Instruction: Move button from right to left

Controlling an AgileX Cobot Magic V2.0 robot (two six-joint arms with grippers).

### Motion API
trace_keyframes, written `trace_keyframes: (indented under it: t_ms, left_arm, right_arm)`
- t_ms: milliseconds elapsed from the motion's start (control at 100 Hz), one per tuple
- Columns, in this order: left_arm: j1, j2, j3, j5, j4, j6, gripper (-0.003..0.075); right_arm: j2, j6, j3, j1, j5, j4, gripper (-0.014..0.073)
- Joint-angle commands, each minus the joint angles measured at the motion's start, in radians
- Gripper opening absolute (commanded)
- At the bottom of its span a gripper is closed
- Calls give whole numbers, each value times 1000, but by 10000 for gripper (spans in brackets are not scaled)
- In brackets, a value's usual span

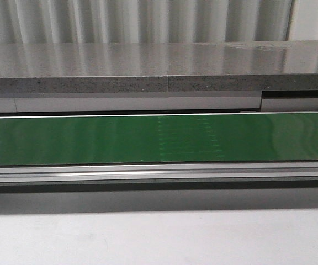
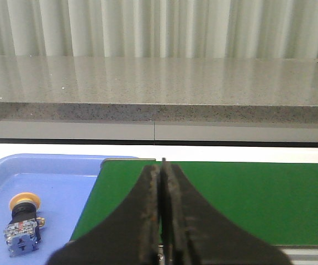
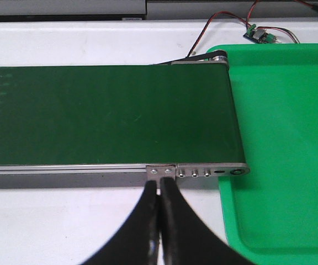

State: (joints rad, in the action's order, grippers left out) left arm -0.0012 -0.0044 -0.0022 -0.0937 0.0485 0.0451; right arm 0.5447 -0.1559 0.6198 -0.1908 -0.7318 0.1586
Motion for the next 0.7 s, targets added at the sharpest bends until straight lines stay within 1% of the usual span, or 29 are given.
trace_keyframes:
  t_ms: [0, 200, 300, 480, 690]
  left_arm:
    - [-7, -36, 25, 82, -7, 11, -20]
    - [-7, -36, 25, 82, -7, 11, -20]
    - [-7, -36, 25, 82, -7, 11, -20]
    - [-7, -36, 25, 82, -7, 11, -20]
    - [-7, -36, 25, 82, -7, 11, -20]
  right_arm:
    - [0, -4, 28, 4, 63, 8, -67]
    - [0, -4, 28, 4, 64, 8, -67]
    - [0, -3, 25, 4, 109, 8, -67]
    - [-60, 13, -50, 31, 246, 6, -67]
    - [-179, 19, -258, 117, 458, -1, -67]
